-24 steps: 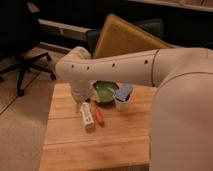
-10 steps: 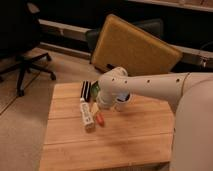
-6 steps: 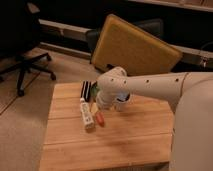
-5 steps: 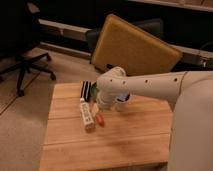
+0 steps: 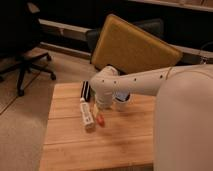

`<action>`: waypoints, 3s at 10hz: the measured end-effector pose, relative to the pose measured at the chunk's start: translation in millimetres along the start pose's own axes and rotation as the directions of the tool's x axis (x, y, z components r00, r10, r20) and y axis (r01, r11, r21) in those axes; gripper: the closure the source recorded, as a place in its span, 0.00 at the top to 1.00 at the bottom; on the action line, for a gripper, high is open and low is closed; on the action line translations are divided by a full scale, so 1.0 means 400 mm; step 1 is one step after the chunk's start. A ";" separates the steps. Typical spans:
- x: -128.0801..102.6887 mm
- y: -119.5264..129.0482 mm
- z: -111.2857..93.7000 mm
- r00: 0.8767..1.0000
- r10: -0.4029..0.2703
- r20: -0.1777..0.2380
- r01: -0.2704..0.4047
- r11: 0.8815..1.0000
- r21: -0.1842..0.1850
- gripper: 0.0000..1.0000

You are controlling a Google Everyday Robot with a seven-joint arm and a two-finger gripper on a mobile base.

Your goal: Place the pepper in the ceramic bowl

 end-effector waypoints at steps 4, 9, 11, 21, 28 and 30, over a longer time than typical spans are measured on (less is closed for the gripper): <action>-0.021 -0.028 0.088 0.996 -0.013 -0.088 0.012 1.000 -0.011 0.65; -0.055 -0.003 0.151 0.990 -0.039 -0.132 0.031 0.998 -0.062 0.65; -0.054 -0.005 0.161 0.989 -0.034 -0.141 0.024 0.997 -0.071 0.65; -0.034 -0.013 0.204 0.987 -0.021 -0.162 0.001 0.992 -0.124 0.35; -0.027 -0.011 0.161 0.992 -0.023 -0.124 0.007 0.991 -0.134 0.00; -0.040 0.041 0.112 0.993 -0.047 -0.112 0.031 0.989 -0.146 0.00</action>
